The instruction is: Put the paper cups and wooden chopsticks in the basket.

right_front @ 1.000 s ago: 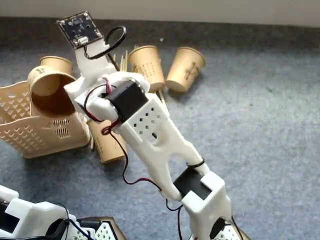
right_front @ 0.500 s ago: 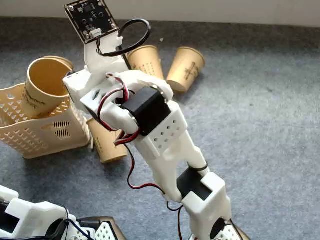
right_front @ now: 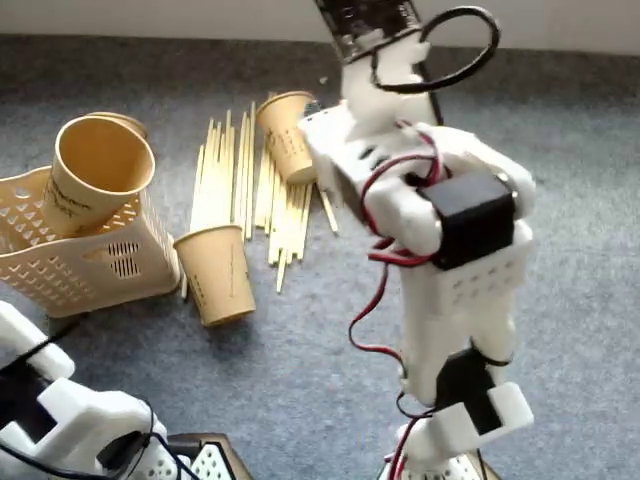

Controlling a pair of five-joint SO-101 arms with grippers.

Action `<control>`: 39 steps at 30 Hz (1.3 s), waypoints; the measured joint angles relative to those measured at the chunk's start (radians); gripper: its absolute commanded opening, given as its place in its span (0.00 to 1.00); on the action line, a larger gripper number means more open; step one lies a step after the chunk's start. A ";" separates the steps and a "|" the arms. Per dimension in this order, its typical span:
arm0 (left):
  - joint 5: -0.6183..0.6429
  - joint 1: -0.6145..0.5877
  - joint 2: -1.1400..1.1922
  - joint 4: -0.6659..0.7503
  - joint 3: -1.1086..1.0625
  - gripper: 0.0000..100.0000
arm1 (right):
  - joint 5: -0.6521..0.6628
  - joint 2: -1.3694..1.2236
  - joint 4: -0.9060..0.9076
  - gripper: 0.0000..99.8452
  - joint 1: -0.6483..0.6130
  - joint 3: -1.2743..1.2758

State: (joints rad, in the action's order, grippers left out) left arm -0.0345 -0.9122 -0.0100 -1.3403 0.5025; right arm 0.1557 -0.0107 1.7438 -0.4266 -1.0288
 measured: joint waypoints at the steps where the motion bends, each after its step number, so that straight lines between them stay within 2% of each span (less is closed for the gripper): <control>1: 0.018 0.049 0.000 -0.026 0.060 0.27 | 0.000 0.023 0.000 0.20 0.051 0.074; 7: 0.086 0.301 0.000 -0.222 0.468 0.27 | 0.000 0.187 -0.003 0.20 0.296 0.416; 9: 0.075 0.368 -0.005 -0.318 0.591 0.27 | -0.002 0.230 -0.057 0.20 0.350 0.531; 12: 0.063 0.440 -0.029 -0.408 0.628 0.27 | -0.002 0.255 -0.189 0.20 0.411 0.767; 20: 0.063 0.448 -0.077 -0.427 0.397 0.27 | 0.028 0.400 -0.629 0.20 0.446 1.473; 24: 0.043 0.453 -0.077 -0.427 0.279 0.27 | 0.029 0.486 -0.698 0.20 0.446 1.660; 31: 0.009 0.459 -0.077 -0.427 0.127 0.26 | 0.029 0.586 -0.717 0.20 0.450 1.797; 33: 0.009 0.459 -0.077 -0.427 0.086 0.22 | 0.029 0.600 -0.717 0.20 0.450 1.815; 38: 0.009 0.459 -0.077 -0.427 0.054 0.00 | 0.029 0.606 -0.717 0.20 0.450 1.824; 39: 0.009 0.459 -0.077 -0.427 0.052 0.01 | 0.029 0.606 -0.717 0.20 0.450 1.824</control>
State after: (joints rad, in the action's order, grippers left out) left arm -0.0253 -0.4534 -0.0867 -1.7668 0.5547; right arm 0.1849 0.5953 1.0273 0.0230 0.7956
